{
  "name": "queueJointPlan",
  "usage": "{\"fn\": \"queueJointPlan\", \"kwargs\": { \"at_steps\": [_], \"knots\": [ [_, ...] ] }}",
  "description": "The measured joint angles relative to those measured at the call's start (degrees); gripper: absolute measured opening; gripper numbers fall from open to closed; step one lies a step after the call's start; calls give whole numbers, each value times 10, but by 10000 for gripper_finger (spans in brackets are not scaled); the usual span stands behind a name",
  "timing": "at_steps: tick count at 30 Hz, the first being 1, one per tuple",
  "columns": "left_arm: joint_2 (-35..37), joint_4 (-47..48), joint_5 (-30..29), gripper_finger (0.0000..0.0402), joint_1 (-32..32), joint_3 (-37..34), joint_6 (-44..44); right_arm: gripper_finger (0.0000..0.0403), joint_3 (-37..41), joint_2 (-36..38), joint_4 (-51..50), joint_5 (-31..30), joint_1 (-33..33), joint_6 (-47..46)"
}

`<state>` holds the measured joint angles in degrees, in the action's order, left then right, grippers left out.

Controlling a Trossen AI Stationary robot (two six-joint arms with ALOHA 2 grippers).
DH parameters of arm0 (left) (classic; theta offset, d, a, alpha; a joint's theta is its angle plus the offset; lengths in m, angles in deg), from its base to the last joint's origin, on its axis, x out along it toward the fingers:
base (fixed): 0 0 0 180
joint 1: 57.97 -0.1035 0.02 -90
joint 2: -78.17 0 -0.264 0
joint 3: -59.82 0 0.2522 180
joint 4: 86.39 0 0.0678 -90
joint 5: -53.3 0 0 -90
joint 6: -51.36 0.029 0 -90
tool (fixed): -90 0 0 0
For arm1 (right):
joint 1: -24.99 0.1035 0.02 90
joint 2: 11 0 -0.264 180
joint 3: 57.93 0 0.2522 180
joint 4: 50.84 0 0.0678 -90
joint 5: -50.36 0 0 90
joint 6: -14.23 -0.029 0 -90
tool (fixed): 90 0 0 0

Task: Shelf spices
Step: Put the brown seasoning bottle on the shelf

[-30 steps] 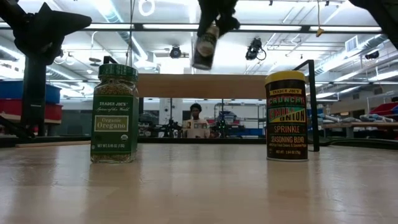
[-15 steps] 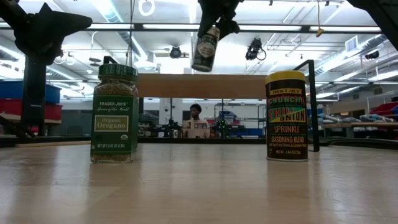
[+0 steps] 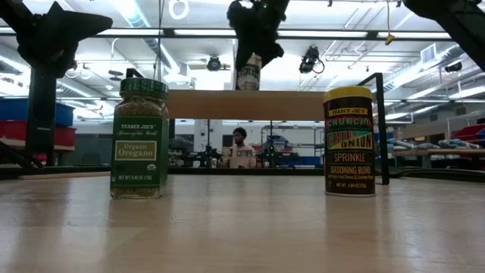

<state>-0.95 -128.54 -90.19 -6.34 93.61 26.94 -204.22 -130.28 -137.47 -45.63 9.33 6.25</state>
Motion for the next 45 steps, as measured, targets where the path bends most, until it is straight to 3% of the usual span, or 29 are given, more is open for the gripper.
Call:
{"fn": "queueJointPlan", "kwargs": {
  "at_steps": [20,45],
  "knots": [
    [0,2,1,307,0,0,1,294,-15,-14,24,-8,19,37],
    [0,2,1,307,0,0,1,298,-15,-11,-18,-17,19,11]
  ]
}}
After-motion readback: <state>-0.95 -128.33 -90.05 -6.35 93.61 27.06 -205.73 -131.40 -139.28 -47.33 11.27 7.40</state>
